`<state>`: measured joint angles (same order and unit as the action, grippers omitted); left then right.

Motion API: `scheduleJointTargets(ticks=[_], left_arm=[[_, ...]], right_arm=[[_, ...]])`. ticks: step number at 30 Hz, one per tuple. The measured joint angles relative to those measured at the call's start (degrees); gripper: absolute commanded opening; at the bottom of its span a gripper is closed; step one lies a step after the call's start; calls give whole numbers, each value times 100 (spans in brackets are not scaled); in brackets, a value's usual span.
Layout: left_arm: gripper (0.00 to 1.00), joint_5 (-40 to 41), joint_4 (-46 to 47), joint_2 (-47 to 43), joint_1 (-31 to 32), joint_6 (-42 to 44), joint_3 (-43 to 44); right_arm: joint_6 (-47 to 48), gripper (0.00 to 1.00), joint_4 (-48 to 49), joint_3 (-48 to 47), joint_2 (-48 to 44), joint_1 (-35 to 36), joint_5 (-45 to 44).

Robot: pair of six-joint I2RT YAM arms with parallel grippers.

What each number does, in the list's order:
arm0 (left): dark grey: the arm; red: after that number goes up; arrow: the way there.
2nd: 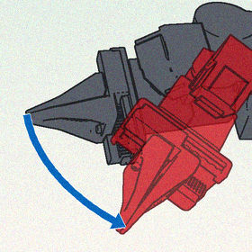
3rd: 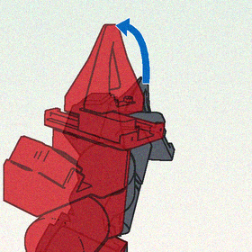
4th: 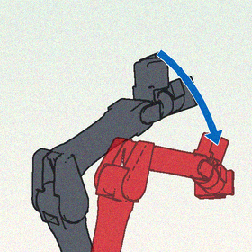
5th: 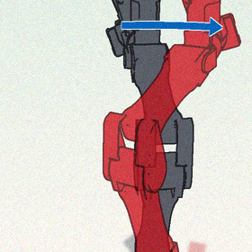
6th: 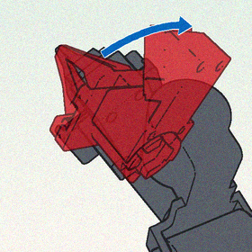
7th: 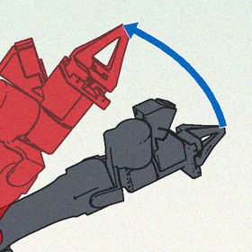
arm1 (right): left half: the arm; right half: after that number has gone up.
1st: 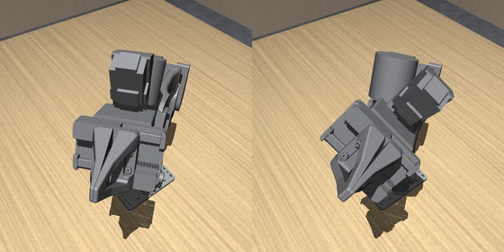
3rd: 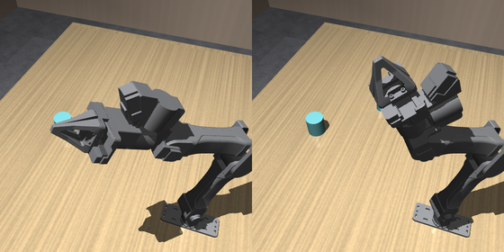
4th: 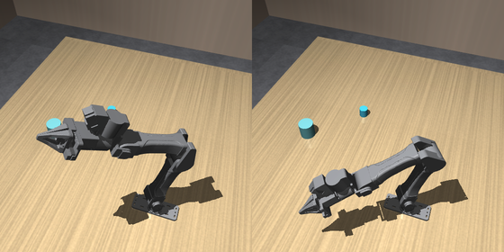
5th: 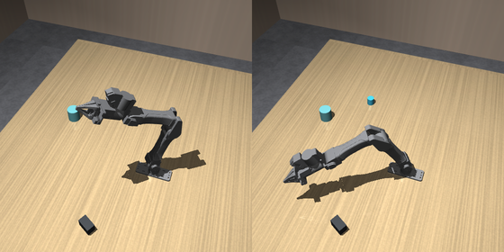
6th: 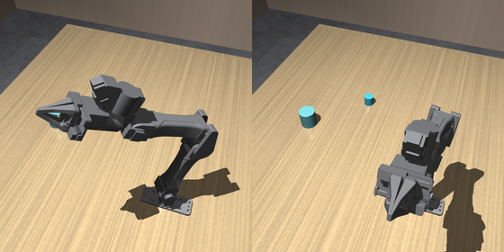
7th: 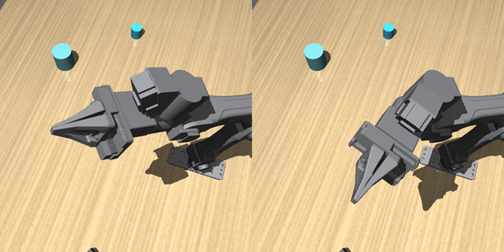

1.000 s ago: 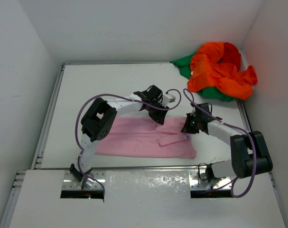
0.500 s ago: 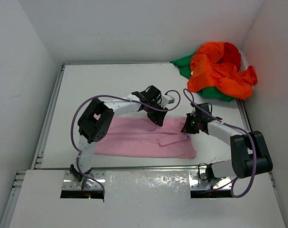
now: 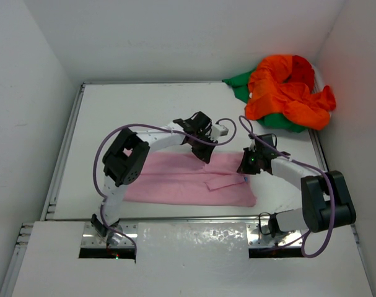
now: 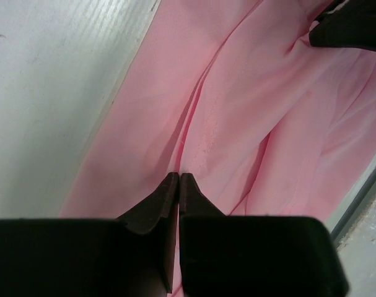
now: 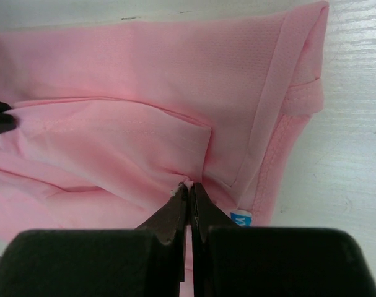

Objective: Fold and stack the t-shirts
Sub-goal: Fold the other side of the tshirt into a rectangle

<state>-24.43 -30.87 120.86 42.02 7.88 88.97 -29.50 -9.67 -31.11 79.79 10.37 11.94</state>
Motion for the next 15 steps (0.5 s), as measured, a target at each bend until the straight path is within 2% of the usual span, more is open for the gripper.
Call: scheduleJointTargets(ticks=[9,15], left_arm=[[0,-81,-260,-219,0,173,109],[0,-87,-105,-551,7,212,-350]], right_arm=[[479,0,-625,-289,-813,111,-133],[555,0,-695,-195,-927,212,-79]])
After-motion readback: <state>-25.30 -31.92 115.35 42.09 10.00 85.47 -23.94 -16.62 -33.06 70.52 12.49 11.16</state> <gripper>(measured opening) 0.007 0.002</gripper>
